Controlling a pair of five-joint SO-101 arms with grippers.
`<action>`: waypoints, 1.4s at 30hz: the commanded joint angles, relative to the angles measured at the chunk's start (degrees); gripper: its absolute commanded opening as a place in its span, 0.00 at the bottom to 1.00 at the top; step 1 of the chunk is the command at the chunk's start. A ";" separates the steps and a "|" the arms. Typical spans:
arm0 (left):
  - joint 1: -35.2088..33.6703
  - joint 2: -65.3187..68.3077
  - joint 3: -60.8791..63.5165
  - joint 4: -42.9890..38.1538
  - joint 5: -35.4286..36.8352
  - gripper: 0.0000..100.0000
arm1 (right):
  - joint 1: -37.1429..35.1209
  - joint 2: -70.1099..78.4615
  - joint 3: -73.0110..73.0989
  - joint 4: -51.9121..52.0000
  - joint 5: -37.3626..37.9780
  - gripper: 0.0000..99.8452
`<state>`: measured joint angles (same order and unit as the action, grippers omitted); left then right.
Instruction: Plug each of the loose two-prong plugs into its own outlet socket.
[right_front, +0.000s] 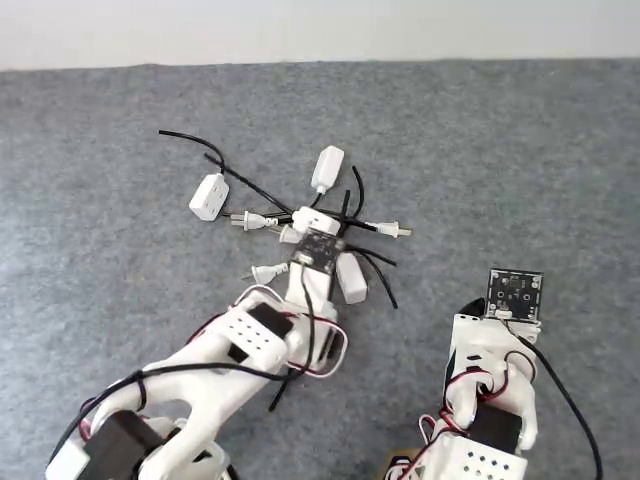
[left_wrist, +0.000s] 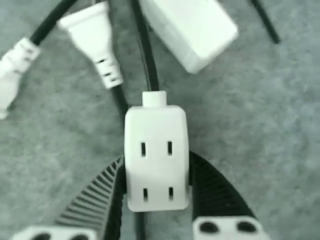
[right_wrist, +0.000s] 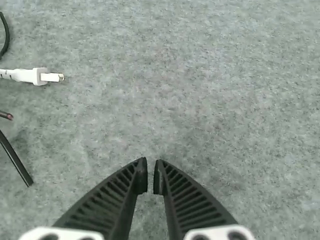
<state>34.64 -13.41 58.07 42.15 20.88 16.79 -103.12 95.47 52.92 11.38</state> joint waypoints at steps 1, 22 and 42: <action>5.36 -1.23 -2.95 -1.05 -0.62 0.01 | 0.48 -0.04 0.97 0.04 0.09 0.04; -15.82 -6.77 -1.89 5.19 5.80 0.01 | 0.66 -0.04 0.97 0.04 0.09 0.04; -34.55 -35.87 14.37 7.38 0.18 0.02 | -6.46 -0.13 -4.40 4.09 1.23 0.09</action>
<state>1.49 -49.19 72.84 49.54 21.49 13.01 -103.12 95.12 56.09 11.47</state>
